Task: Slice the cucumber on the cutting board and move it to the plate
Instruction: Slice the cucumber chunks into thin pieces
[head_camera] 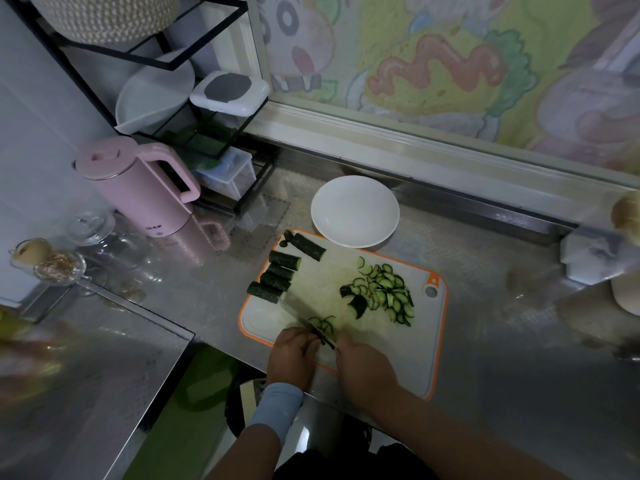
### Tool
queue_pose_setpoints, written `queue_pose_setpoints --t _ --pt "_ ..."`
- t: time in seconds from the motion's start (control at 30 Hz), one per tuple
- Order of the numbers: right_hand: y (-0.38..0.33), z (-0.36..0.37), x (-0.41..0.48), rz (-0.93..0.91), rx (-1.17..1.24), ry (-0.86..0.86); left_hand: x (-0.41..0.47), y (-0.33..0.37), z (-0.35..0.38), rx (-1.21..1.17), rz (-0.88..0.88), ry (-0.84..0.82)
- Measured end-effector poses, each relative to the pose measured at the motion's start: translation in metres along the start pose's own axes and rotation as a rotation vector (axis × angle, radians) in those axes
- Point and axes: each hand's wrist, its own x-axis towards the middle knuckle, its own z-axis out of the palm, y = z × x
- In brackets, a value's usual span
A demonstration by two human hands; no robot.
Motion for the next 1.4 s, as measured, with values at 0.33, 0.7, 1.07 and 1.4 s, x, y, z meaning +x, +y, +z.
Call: queue_pose_setpoints --t 0.33,0.7,1.07,1.4 --pt "0.005 -0.022 -0.021 0.066 0.107 -0.063 0.000 0.000 0.000 -0.023 -0.024 0.010" --pt "0.002 -0.027 -0.023 0.038 -0.020 -0.057 0.001 0.000 0.000 -0.047 -0.043 0.009" --pt "-0.005 -0.029 -0.010 0.027 0.059 -0.097 0.001 0.000 -0.001 -0.027 -0.043 0.001" --pt "-0.011 -0.018 0.000 0.057 0.131 -0.111 0.000 0.001 -0.003 -0.044 -0.006 -0.006"
